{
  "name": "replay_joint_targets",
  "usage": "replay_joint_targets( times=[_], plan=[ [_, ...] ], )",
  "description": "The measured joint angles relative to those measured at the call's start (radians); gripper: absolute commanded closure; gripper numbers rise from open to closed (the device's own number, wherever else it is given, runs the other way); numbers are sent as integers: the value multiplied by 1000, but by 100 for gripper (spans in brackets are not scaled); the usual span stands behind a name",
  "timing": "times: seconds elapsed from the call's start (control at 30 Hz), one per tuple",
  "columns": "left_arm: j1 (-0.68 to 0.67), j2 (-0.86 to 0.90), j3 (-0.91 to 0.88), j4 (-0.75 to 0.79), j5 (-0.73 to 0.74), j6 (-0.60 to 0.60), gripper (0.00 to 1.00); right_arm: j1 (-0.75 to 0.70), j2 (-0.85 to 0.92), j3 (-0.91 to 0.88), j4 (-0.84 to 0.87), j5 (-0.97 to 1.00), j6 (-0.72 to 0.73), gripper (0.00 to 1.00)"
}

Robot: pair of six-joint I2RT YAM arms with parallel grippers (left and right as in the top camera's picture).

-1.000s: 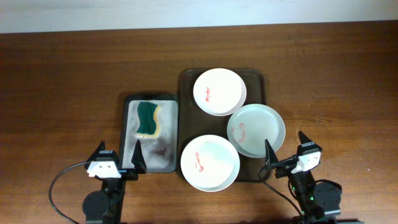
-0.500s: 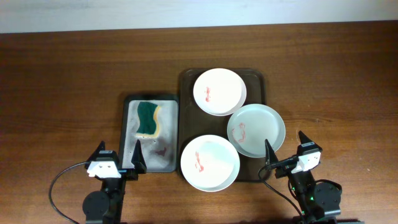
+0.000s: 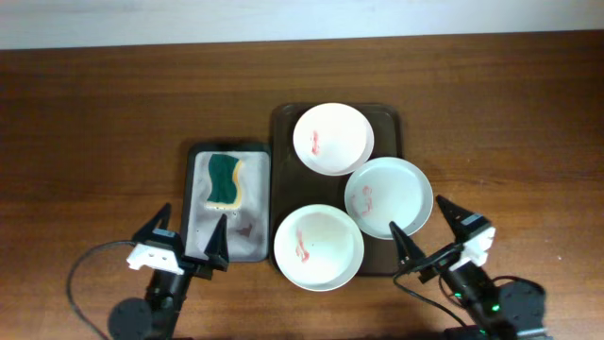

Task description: Clean dirty plates on tray and stack at the side

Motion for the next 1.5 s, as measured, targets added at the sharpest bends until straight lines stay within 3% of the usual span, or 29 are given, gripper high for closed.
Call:
replay_joint_targets(
  times=[0.07,0.1,0.17,0.27,0.3,0.33,0.4,0.47,0.53,0.6,0.73,0.8,0.83,0.87,1.0,1.1,1.33,1.43,1.5],
  plan=[
    [0,190,241,-181,-8,0,1,0,176,263,-200,-6,8,1],
    [0,293,358,-294,-11,-1,1,0,323,447,-404,-2,12,1],
    [0,595,632,-515,-16,0,1,0,546,683,-606,3,14,1],
    [0,819,796,-660,-10,0,0,0,751,863,-759,-6,21,1],
    [0,895,815,-668,9,0,12,0,820,889,-790,-38,22,6],
    [0,946,816,-682,23,0,14,0,862,892,-815,-67,18,7],
    [0,1061,820,-717,31,3,1,0,908,896,-870,-97,8,7],
    [0,1182,820,-716,34,3,26,0,921,896,-923,-110,-13,8],
    [-3,1292,820,-643,34,6,39,0,919,896,-955,-113,-31,12],
    [-29,1411,820,-553,12,7,43,0,911,896,-978,-116,-42,14],
    [-159,1606,820,-393,-209,-61,53,0,900,896,-1015,-121,-45,15],
    [-178,1659,820,-368,-253,-90,60,10,898,896,-1027,-121,-46,17],
    [-179,1688,820,-357,-268,-107,92,39,898,896,-1036,-120,-48,20],
    [-180,1719,830,-350,-286,-132,100,69,898,896,-1041,-121,-50,22],
    [-176,1746,855,-376,-289,-158,100,214,898,896,-1052,-32,27,23],
    [-175,1737,905,-504,-270,-158,100,243,922,851,-1051,49,120,37],
    [-176,1419,958,-673,-194,-157,100,246,1304,624,-777,101,160,48],
    [-177,1340,960,-751,-139,-143,100,278,1418,587,-679,106,165,62],
    [-193,1332,960,-787,-106,-130,100,334,1510,559,-585,122,195,83]
  ],
)
